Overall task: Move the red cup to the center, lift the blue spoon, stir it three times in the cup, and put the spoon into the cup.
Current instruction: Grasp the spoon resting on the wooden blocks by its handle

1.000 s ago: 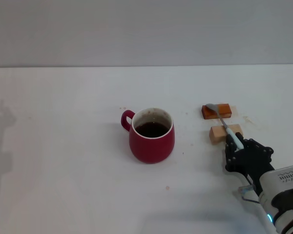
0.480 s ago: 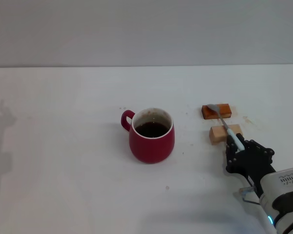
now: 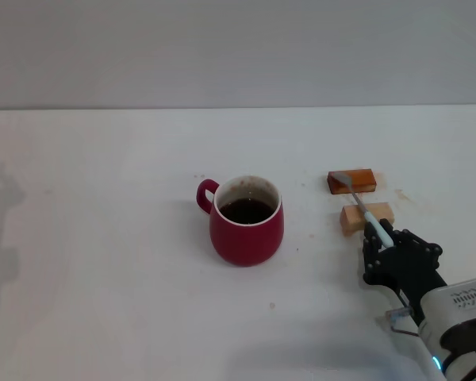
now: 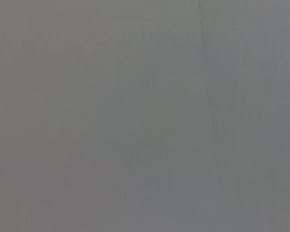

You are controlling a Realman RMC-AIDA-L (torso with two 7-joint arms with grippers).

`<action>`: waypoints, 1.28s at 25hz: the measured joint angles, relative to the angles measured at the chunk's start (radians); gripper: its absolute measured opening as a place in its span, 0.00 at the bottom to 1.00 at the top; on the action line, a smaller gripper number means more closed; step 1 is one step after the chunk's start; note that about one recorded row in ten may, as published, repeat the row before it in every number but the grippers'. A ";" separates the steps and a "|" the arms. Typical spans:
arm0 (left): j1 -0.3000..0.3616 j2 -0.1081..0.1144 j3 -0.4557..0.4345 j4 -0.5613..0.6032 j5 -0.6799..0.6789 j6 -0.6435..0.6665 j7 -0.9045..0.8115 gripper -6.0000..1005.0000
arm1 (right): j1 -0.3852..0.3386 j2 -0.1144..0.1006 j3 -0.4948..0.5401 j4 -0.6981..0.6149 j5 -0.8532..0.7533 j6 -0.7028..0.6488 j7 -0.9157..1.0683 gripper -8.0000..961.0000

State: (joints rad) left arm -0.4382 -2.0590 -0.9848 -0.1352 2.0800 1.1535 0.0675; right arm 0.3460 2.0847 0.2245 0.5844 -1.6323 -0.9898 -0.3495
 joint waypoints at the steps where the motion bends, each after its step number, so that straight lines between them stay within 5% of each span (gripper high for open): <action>1: -0.001 0.000 0.000 0.001 0.000 0.000 0.000 0.16 | 0.000 0.001 0.002 0.000 0.000 0.000 -0.011 0.18; 32: 0.001 0.001 0.000 -0.001 0.000 -0.004 0.000 0.16 | -0.001 -0.002 0.025 0.017 0.007 -0.015 -0.087 0.18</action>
State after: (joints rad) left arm -0.4376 -2.0585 -0.9848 -0.1358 2.0800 1.1494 0.0675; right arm 0.3451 2.0824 0.2497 0.6010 -1.6250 -1.0048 -0.4367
